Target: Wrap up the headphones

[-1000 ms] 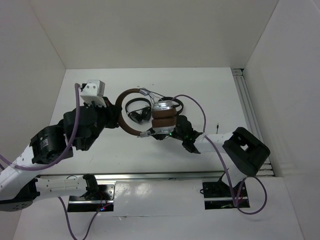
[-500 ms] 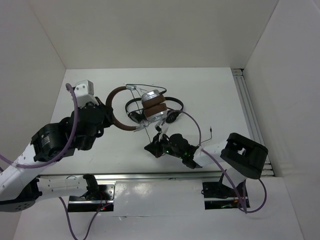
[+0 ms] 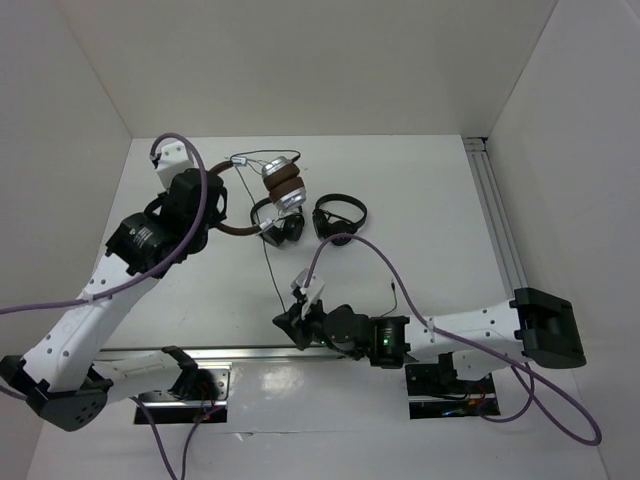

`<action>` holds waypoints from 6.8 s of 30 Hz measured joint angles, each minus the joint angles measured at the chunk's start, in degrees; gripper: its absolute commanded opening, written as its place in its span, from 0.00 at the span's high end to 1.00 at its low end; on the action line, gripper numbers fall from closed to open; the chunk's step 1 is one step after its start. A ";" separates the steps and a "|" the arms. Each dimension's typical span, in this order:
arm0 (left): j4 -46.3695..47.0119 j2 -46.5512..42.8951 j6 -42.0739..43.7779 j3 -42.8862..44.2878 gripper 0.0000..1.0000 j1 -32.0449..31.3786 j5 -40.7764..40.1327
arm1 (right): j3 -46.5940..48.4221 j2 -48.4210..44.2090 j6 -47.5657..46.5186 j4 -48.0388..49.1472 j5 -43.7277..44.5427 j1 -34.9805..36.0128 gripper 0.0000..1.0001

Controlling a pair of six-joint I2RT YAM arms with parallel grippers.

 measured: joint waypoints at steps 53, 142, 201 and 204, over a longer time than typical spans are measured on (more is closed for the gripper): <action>-5.33 -0.96 15.80 -14.08 1.00 -24.37 21.62 | 28.24 -15.58 -16.44 -45.97 33.97 -3.80 0.79; -15.28 -2.67 -8.83 9.68 1.00 -9.81 3.89 | -3.04 7.15 0.09 15.93 -0.90 -0.11 0.95; 0.63 5.33 20.41 -17.33 1.00 -16.09 26.75 | 29.49 0.42 -29.57 -45.07 35.19 3.48 0.96; 2.43 3.63 20.39 -17.33 1.00 -17.05 28.00 | 27.74 -2.16 -29.62 -45.00 30.71 -0.74 0.96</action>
